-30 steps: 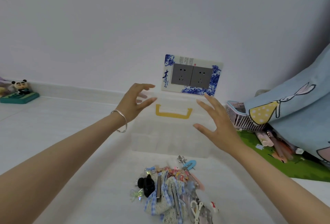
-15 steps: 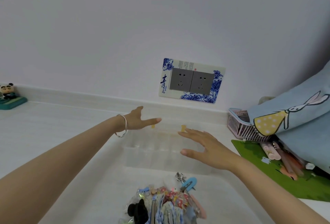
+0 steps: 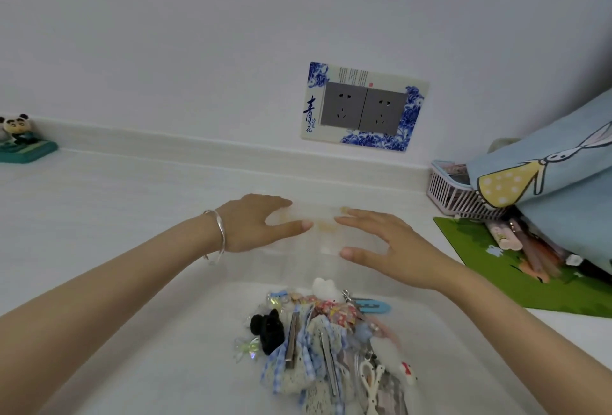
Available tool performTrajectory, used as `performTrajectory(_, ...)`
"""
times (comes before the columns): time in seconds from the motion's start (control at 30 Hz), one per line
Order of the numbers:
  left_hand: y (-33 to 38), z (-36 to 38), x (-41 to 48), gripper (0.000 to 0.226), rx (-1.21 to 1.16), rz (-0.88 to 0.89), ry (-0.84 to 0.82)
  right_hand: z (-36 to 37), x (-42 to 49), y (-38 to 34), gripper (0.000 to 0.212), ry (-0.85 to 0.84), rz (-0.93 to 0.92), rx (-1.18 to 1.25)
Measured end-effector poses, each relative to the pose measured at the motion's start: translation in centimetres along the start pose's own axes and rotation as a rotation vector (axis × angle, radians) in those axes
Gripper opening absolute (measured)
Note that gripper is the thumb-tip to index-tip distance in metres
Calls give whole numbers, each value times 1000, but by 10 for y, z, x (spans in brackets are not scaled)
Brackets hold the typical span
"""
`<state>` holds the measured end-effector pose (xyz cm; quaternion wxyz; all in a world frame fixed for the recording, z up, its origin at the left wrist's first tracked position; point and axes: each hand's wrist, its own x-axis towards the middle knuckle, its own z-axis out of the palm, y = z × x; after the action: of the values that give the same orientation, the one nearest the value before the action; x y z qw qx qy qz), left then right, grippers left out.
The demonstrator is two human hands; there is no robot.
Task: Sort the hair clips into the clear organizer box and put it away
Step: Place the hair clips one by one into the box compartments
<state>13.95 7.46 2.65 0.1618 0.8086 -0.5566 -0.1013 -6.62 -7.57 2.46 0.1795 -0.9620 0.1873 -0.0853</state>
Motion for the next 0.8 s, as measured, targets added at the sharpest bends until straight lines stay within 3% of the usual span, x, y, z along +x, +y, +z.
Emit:
performTrajectory(0.3,9,2,-28,109,38,12,22,0,-27,-17,73,13,-32,47)
performTrajectory(0.47,19,4,-46,102,48,168,95,-16,-67,-28,38,267,-214,154)
performTrajectory(0.57,31,16,-60,98,95,253,53,-21,-94,-31,23,63,-152,191)
performTrajectory(0.67,36,25,-63,98,172,272,56,-10,-108,-22,25,-192,-34,204)
performTrajectory(0.8,36,27,-62,95,173,269,85,1,-114,-12,31,-229,29,281)
